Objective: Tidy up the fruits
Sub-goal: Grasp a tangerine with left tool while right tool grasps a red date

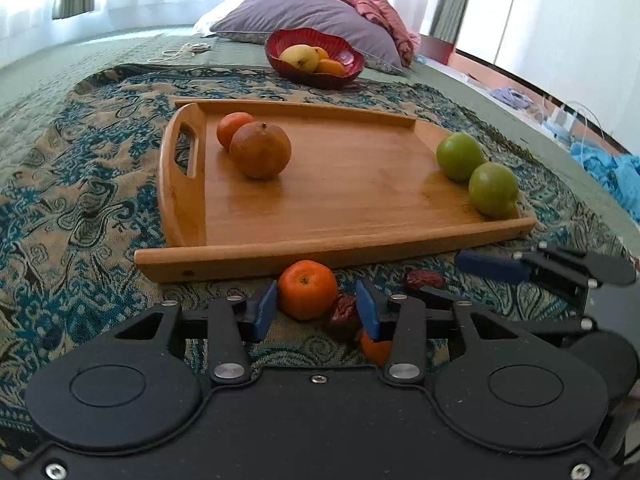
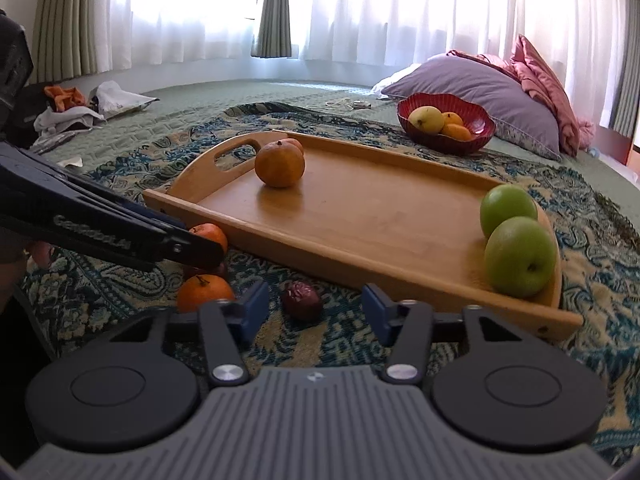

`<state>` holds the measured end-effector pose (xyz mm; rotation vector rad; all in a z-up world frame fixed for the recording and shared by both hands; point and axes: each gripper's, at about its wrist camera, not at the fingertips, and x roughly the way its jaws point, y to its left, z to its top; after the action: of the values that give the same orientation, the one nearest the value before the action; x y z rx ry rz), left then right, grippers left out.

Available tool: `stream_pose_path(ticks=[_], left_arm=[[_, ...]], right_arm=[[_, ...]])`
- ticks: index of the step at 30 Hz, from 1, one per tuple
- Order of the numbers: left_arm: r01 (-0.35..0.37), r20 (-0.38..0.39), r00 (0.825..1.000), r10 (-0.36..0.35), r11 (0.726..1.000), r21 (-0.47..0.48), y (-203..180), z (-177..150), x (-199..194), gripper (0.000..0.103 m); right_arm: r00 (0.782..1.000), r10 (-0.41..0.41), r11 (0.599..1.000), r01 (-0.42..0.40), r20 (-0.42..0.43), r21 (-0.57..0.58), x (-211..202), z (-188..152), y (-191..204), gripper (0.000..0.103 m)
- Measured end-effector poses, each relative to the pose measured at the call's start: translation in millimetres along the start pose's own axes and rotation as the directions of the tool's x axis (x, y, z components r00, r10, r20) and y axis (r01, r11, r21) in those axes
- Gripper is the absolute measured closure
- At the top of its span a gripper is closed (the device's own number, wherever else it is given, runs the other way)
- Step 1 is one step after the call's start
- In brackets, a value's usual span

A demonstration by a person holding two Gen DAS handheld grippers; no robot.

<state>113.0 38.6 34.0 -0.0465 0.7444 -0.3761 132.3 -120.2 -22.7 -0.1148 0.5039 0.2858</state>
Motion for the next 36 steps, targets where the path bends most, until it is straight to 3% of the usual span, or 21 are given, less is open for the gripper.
stream_pose_path(ticks=[4, 6, 9, 15, 36], left_arm=[[-0.002, 0.002, 1.000, 0.002, 1.000, 0.003, 1.6, 0.2, -0.8, 0.066], [-0.008, 0.005, 1.000, 0.008, 1.000, -0.003, 3.4, 0.1, -2.6, 0.074], [-0.006, 0.004, 1.000, 0.006, 1.000, -0.020, 6.4, 0.2, -5.3, 0.074], [-0.022, 0.015, 1.000, 0.022, 1.000, 0.001, 1.9, 0.3, -8.6, 0.075], [-0.007, 0.073, 0.997, 0.005, 1.000, 0.025, -17.9, 15.4, -15.7, 0.075]], right_arm=[[1.000, 0.007, 0.999, -0.007, -0.002, 0.037, 2.1, -1.8, 1.0, 0.058], [1.000, 0.013, 0.998, -0.012, -0.005, 0.058, 3.2, -2.8, 0.3, 0.065], [1.000, 0.013, 0.997, -0.013, -0.011, 0.079, 4.6, -3.9, -0.3, 0.077], [1.000, 0.024, 0.996, -0.024, 0.004, 0.080, 0.3, -2.6, -1.3, 0.078], [0.996, -0.050, 0.992, 0.041, 0.067, 0.121, -16.2, 6.0, -20.0, 0.078]])
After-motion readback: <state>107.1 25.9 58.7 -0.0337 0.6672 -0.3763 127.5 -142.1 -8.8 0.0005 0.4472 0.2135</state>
